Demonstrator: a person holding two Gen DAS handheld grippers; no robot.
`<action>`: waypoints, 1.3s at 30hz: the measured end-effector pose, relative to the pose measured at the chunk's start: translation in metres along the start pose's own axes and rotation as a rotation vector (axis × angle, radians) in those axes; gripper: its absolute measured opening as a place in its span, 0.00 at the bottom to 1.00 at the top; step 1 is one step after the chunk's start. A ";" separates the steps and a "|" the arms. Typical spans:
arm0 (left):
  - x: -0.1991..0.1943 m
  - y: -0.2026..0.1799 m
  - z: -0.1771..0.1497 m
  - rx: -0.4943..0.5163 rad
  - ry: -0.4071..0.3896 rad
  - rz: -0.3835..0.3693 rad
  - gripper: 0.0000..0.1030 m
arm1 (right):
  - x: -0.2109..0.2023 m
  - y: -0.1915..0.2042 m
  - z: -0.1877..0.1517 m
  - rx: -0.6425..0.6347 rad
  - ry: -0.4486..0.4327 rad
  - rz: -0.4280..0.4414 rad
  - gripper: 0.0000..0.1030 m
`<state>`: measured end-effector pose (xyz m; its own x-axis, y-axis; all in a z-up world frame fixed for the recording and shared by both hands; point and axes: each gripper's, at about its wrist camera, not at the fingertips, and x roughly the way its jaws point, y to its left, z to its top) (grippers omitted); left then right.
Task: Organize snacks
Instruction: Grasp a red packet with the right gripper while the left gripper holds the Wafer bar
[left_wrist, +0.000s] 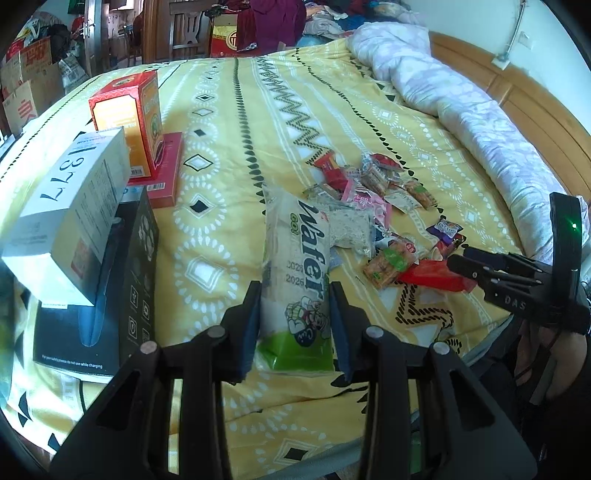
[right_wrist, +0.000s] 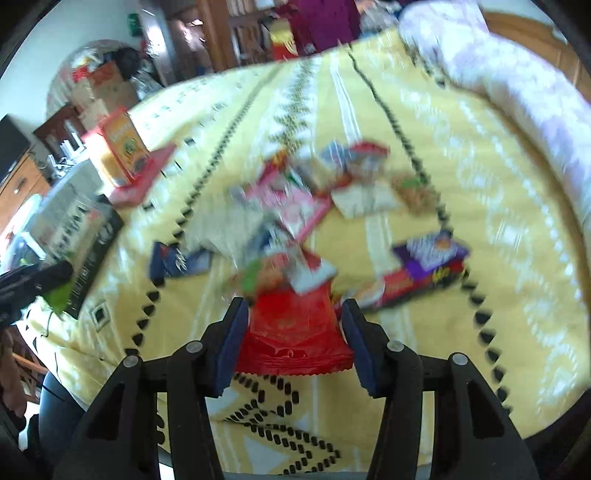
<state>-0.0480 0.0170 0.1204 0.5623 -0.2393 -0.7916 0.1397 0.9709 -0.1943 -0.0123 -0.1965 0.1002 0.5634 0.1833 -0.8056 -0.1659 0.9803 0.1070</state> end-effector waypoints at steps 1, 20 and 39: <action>0.001 0.000 0.000 -0.002 0.003 -0.001 0.36 | 0.005 -0.002 -0.001 0.004 0.026 0.005 0.17; 0.006 -0.012 -0.007 0.016 0.030 -0.020 0.37 | 0.066 0.019 -0.042 -0.027 0.216 -0.060 0.79; 0.023 0.009 -0.038 0.076 0.054 -0.057 0.72 | -0.004 -0.001 -0.050 0.113 0.076 0.125 0.51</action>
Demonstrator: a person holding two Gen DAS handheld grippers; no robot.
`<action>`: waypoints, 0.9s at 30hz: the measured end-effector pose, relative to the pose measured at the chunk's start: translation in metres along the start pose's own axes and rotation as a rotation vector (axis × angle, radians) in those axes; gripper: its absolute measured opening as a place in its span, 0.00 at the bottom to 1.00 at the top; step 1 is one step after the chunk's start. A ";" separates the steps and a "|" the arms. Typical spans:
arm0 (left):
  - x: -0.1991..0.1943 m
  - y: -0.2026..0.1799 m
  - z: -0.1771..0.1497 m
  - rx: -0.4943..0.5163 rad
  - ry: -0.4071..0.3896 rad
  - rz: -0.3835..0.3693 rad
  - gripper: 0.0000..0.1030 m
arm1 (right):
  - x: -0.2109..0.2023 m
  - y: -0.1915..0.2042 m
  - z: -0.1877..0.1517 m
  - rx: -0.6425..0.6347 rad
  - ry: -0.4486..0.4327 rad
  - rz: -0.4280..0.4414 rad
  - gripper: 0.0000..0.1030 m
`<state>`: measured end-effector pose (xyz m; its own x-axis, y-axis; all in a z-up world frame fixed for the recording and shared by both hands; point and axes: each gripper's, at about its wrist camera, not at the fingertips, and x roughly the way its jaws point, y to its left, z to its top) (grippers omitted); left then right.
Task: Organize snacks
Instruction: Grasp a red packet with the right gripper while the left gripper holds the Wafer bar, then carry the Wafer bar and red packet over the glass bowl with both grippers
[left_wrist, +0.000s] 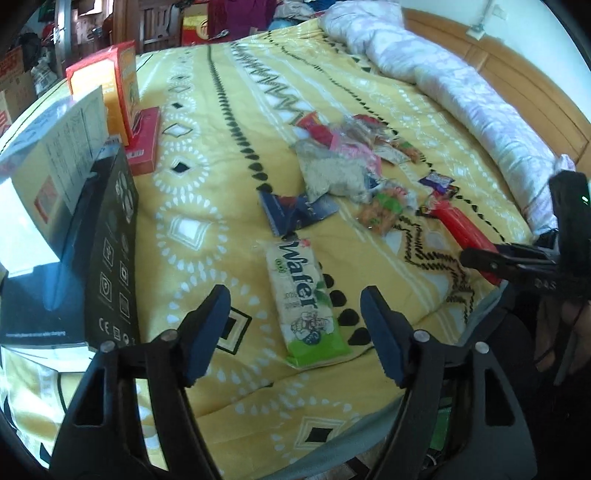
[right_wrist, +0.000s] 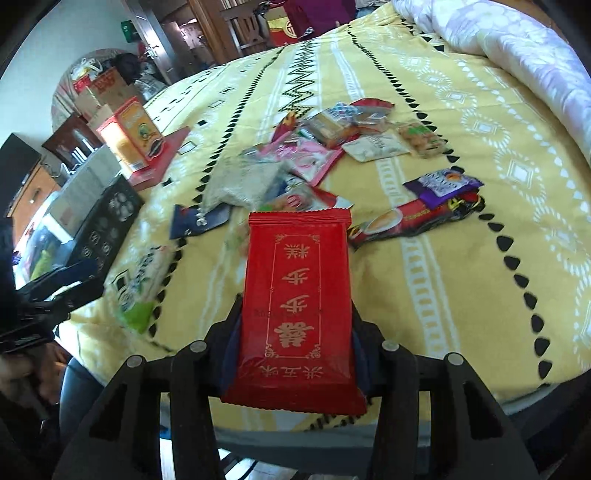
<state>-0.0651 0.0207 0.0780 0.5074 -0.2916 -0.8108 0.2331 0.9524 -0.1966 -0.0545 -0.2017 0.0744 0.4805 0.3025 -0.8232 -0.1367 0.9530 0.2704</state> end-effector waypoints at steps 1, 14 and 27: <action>0.004 0.001 0.002 -0.022 0.003 -0.005 0.72 | 0.002 0.002 -0.001 0.003 0.004 0.008 0.51; 0.042 -0.021 -0.012 0.041 0.031 0.135 0.36 | 0.013 0.011 -0.010 -0.011 0.022 0.040 0.51; -0.131 0.072 0.031 -0.119 -0.325 0.311 0.36 | -0.046 0.109 0.084 -0.200 -0.204 0.132 0.51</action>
<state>-0.0893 0.1253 0.1873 0.7763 0.0151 -0.6302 -0.0585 0.9971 -0.0481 -0.0189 -0.1130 0.1833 0.6084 0.4329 -0.6651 -0.3669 0.8966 0.2480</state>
